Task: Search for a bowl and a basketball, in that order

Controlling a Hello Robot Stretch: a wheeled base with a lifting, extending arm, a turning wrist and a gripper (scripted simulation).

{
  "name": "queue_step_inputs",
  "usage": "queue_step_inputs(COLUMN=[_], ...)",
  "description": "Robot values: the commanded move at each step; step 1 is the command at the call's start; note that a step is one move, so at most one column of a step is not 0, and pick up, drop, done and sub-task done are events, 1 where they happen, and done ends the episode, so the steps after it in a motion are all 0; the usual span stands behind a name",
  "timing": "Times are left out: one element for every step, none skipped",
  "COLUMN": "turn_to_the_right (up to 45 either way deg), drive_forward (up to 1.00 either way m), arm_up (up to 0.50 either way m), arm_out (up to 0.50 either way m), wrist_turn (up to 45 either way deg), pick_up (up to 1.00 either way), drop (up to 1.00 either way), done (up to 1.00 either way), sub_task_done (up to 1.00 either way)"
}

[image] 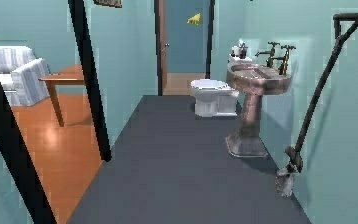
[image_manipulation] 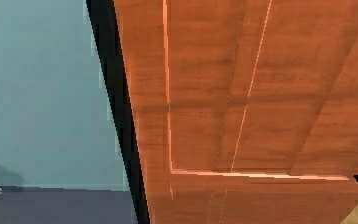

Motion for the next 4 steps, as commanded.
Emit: queue_step_inputs(turn_to_the_right=[0.0,0.0,0.0,0.0], drive_forward=[0.15,1.0,1.0,1.0], arm_up=[0.0,0.0,0.0,0.0], arm_out=[0.0,0.0,0.0,0.0], wrist_turn=[0.0,0.0,0.0,0.0], pick_up=[0.0,0.0,0.0,0.0], drop=[0.0,0.0,0.0,0.0], done=[0.0,0.0,0.0,0.0], sub_task_done=[0.0,0.0,0.0,0.0])
